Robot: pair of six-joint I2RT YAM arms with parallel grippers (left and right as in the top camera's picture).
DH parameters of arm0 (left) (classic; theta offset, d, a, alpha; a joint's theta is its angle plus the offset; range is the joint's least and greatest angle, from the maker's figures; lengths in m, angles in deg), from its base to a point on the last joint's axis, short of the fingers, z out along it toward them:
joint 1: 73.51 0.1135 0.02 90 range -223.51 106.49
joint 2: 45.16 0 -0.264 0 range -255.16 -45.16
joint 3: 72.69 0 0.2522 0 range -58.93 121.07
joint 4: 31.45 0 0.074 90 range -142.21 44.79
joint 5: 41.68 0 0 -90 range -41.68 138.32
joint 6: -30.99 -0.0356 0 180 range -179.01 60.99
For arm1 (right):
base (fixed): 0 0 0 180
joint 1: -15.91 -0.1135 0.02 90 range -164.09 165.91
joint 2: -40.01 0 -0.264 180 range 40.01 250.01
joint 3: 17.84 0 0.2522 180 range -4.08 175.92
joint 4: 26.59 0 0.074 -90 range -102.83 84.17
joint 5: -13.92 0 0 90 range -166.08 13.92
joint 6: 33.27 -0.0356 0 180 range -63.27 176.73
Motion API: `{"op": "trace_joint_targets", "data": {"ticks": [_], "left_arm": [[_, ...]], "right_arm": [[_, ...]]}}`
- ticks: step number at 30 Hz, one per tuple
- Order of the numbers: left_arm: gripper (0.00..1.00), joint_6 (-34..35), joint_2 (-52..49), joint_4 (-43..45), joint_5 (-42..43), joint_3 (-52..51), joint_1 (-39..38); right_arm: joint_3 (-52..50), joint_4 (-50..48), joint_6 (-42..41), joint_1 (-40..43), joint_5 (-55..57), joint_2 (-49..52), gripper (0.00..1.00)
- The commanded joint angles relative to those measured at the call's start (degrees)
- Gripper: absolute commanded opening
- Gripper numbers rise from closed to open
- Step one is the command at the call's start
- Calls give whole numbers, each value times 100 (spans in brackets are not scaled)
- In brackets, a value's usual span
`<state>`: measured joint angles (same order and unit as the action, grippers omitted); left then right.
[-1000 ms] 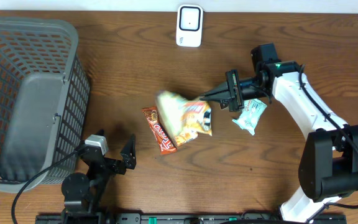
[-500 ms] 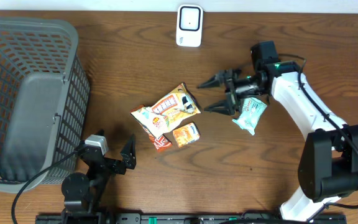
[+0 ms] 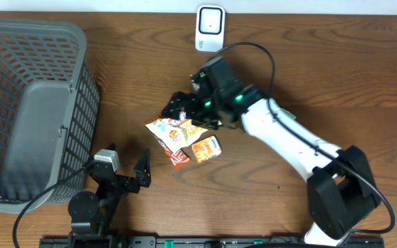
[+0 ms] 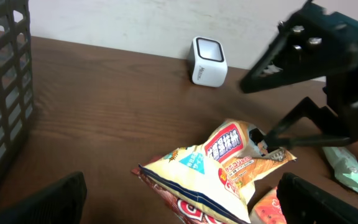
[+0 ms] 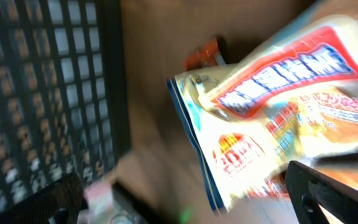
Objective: Scan the item barcode
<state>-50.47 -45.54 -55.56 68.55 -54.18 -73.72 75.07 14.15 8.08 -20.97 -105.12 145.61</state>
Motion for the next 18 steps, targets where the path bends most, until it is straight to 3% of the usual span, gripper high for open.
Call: {"op": "trace_joint_targets", "data": {"ticks": [1, 10, 12, 14, 16, 18], "left_arm": [[98, -98, 4, -157, -13, -87, 13], [98, -98, 4, -157, -13, -87, 13], [98, -98, 4, -157, -13, -87, 13], [98, -98, 4, -157, -13, -87, 13], [98, -98, 4, -157, -15, -87, 13], [98, -98, 4, -157, -15, -90, 13]], "right_arm": [[190, -514, -619, -136, 1215, -7, 99], [190, -831, -1152, -382, 1856, 177, 99], [190, -970, -389, -474, 2133, 245, 99], [225, -1062, 1115, -557, 2144, 243, 99], [376, -750, 1711, -570, 2190, 216, 99], [599, -216, 1742, -520, 2350, 208, 99]]}}
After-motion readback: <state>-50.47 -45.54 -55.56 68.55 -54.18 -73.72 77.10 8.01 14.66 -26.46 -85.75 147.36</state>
